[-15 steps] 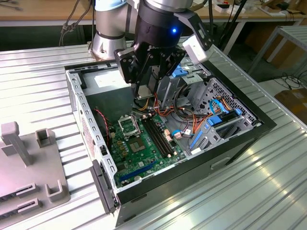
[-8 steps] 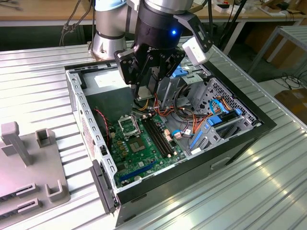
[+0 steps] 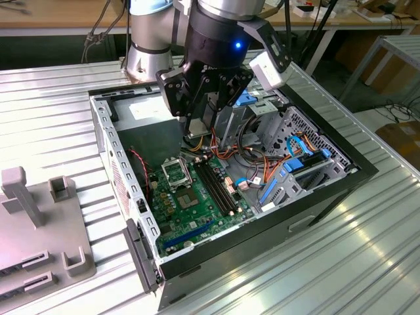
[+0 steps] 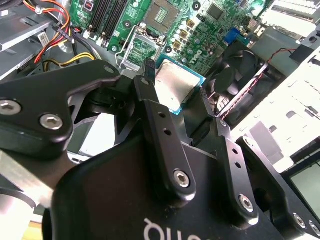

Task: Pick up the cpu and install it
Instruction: 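Place the cpu into insertion slot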

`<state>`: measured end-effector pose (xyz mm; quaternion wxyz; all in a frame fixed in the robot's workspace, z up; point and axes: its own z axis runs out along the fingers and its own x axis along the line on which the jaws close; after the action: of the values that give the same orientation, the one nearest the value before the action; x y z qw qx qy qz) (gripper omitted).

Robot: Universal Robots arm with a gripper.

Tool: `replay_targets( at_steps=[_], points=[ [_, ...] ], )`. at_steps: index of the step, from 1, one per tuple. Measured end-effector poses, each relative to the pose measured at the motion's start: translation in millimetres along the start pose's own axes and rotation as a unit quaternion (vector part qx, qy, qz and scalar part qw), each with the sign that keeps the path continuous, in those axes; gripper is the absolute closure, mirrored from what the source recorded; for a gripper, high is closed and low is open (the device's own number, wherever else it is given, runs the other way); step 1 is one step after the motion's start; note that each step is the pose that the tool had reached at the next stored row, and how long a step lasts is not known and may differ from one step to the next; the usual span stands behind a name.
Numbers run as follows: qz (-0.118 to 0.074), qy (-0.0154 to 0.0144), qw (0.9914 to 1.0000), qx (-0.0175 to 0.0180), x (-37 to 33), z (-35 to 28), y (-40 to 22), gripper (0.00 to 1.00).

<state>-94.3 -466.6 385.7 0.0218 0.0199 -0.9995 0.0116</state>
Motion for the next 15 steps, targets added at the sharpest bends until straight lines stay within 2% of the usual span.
replay_targets(
  at_steps=[2,7,10,15],
  points=[
    [0.0,0.0001,1.0,0.0001,0.0,1.7,-0.5,0.53],
    [0.0,0.0,1.0,0.0001,-0.3,11.9,-2.4,0.53],
    [0.0,-0.0001,1.0,0.0,-0.8,21.7,-2.2,0.53],
    [0.0,-0.0001,1.0,0.0001,-1.2,30.5,-2.5,0.53]
  ],
)
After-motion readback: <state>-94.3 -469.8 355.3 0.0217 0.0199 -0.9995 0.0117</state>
